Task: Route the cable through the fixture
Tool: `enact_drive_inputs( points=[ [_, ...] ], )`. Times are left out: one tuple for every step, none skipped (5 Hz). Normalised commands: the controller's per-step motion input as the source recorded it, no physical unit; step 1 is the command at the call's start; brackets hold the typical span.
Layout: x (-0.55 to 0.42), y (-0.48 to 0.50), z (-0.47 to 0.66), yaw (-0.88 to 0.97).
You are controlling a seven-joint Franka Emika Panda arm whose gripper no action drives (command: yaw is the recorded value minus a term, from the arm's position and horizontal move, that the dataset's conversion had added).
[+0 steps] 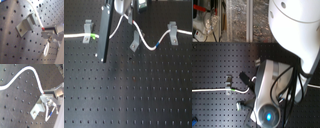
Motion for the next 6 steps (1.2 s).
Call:
enact_drive_inputs(
  points=[
    [-0.012,-0.024,0.04,0.00],
    [-0.172,-0.034,0.32,-0.05],
    [-0.283,0.073,0.33,0.00],
    [0.012,0.023,0.00,0.00],
    [-0.084,0.047,0.00,0.03],
    [-0.369,0.094,0.05,0.00]
  ],
)
